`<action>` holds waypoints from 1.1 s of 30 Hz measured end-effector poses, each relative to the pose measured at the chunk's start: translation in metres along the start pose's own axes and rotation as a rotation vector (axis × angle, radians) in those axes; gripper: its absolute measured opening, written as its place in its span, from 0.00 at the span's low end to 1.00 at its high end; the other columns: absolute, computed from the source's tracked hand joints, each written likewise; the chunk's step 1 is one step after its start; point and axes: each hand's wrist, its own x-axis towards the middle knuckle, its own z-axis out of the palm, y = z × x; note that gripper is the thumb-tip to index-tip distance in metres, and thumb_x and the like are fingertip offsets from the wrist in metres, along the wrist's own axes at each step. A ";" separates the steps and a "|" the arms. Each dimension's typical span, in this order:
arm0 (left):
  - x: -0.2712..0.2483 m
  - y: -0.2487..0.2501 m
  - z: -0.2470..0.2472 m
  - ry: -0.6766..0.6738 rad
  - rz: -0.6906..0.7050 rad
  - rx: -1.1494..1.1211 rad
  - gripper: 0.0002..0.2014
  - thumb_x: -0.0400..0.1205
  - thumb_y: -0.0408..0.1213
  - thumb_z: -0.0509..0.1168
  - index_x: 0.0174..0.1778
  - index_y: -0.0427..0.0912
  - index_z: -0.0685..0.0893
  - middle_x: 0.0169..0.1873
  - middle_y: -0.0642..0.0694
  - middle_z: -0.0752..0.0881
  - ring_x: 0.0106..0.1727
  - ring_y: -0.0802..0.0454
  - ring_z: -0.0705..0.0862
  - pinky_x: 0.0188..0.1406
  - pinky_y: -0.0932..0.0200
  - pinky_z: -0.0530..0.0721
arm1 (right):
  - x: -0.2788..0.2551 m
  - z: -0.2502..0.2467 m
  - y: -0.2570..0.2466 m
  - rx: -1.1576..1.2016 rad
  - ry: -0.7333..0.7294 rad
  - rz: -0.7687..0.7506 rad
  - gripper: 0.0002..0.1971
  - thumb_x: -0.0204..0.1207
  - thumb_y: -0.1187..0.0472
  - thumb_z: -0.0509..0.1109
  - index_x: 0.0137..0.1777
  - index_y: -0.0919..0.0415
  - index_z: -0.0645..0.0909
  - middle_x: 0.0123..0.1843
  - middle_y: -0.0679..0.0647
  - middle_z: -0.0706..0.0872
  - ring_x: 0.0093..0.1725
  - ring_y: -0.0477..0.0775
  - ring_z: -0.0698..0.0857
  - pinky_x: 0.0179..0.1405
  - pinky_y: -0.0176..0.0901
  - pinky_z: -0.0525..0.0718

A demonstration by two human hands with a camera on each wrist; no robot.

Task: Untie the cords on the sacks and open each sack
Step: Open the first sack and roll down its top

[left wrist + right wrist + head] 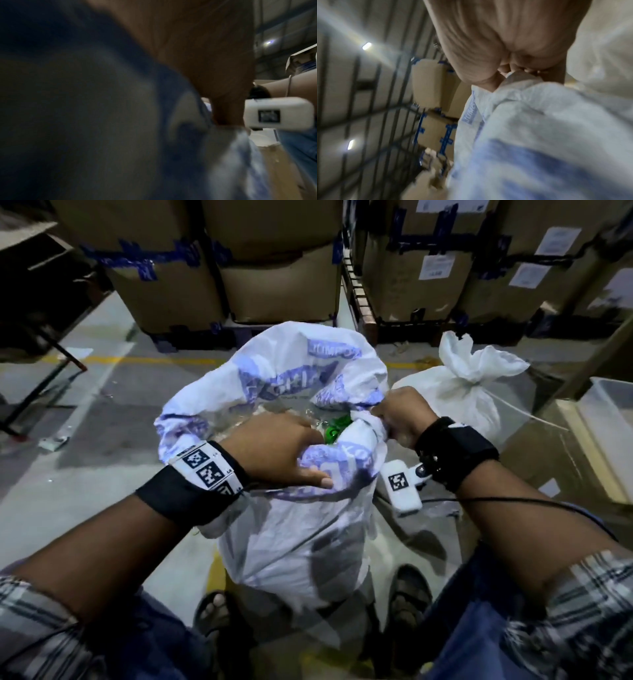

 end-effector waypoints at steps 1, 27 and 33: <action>0.000 0.000 0.001 -0.008 0.004 -0.001 0.35 0.72 0.80 0.57 0.59 0.55 0.84 0.55 0.54 0.87 0.59 0.47 0.84 0.51 0.49 0.84 | -0.002 -0.002 -0.001 0.181 -0.090 0.058 0.10 0.79 0.76 0.63 0.40 0.61 0.77 0.42 0.61 0.82 0.36 0.58 0.85 0.36 0.45 0.89; 0.006 -0.011 0.019 0.215 -0.082 0.089 0.18 0.69 0.34 0.66 0.56 0.42 0.77 0.49 0.42 0.84 0.47 0.36 0.84 0.37 0.46 0.82 | 0.006 -0.004 0.010 -0.021 0.067 0.052 0.18 0.70 0.57 0.83 0.48 0.72 0.85 0.38 0.60 0.88 0.36 0.55 0.88 0.31 0.45 0.89; 0.002 0.006 0.025 0.176 -0.171 -0.172 0.40 0.77 0.78 0.54 0.76 0.53 0.65 0.61 0.44 0.84 0.59 0.43 0.83 0.53 0.48 0.82 | -0.004 -0.014 -0.001 0.738 -0.271 0.319 0.13 0.88 0.72 0.51 0.58 0.75 0.78 0.48 0.68 0.87 0.42 0.61 0.88 0.39 0.49 0.92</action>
